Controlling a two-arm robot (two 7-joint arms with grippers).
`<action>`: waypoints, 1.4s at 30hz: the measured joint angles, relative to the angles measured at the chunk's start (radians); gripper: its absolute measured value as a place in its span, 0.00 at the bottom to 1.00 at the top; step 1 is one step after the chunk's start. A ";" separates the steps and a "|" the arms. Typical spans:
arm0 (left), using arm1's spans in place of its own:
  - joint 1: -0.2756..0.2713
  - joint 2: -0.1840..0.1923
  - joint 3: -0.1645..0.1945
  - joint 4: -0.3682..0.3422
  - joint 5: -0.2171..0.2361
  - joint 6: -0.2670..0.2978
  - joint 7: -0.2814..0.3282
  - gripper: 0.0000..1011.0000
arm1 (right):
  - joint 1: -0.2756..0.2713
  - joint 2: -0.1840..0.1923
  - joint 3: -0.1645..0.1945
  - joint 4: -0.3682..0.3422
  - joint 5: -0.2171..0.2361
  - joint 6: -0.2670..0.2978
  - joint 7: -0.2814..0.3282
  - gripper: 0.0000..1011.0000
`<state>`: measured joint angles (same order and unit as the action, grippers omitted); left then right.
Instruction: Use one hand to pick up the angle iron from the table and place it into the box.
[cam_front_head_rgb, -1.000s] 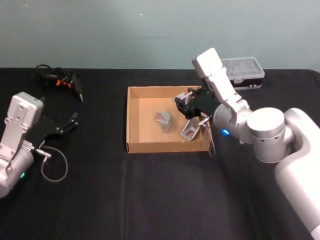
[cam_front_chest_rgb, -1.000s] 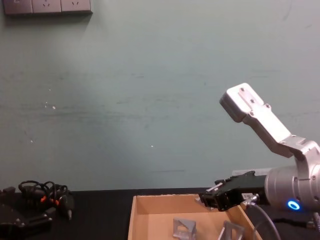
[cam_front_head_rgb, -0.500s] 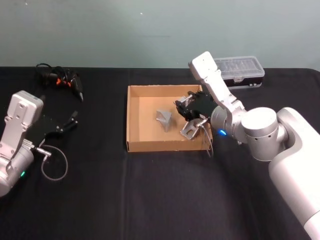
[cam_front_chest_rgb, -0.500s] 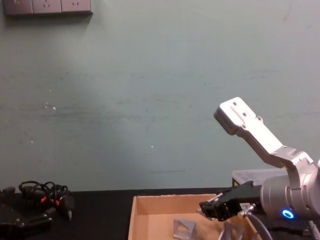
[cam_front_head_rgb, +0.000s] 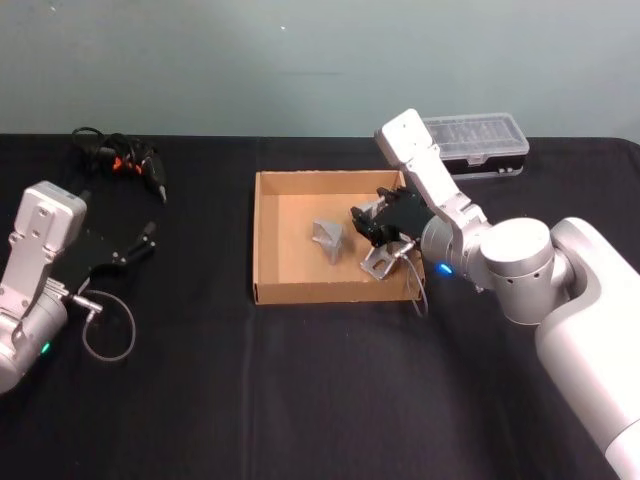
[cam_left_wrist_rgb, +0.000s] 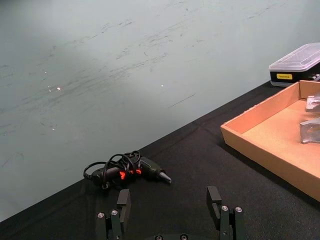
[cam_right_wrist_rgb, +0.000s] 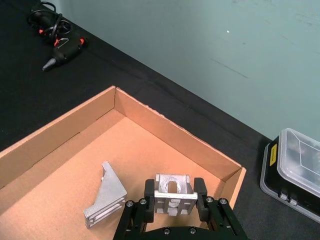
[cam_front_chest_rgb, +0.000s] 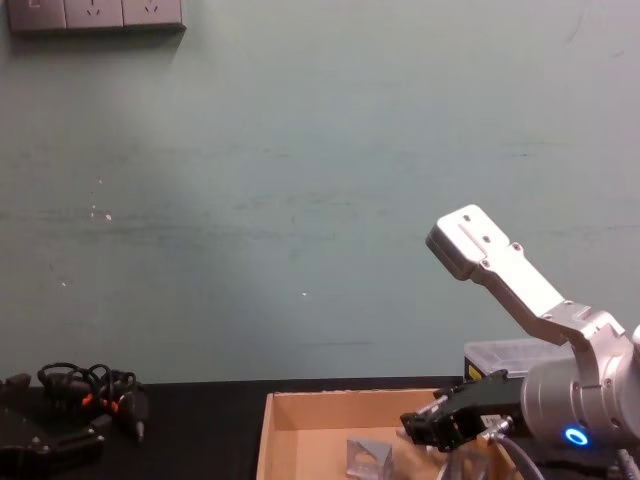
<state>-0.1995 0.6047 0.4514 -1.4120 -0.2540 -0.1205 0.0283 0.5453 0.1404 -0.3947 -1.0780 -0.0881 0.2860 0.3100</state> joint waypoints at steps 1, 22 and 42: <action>0.000 0.000 0.000 0.000 0.000 0.000 0.000 0.99 | 0.000 0.000 0.000 0.002 -0.002 -0.001 0.001 0.51; 0.000 0.000 0.000 0.000 0.000 0.000 0.000 0.99 | -0.020 0.010 0.032 -0.032 -0.006 -0.013 -0.004 0.99; 0.000 0.000 0.000 0.000 0.000 0.000 0.000 0.99 | -0.156 0.052 0.100 -0.243 0.090 -0.074 0.004 0.99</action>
<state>-0.1995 0.6047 0.4514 -1.4120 -0.2539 -0.1205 0.0283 0.3890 0.1928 -0.2946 -1.3214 0.0020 0.2120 0.3137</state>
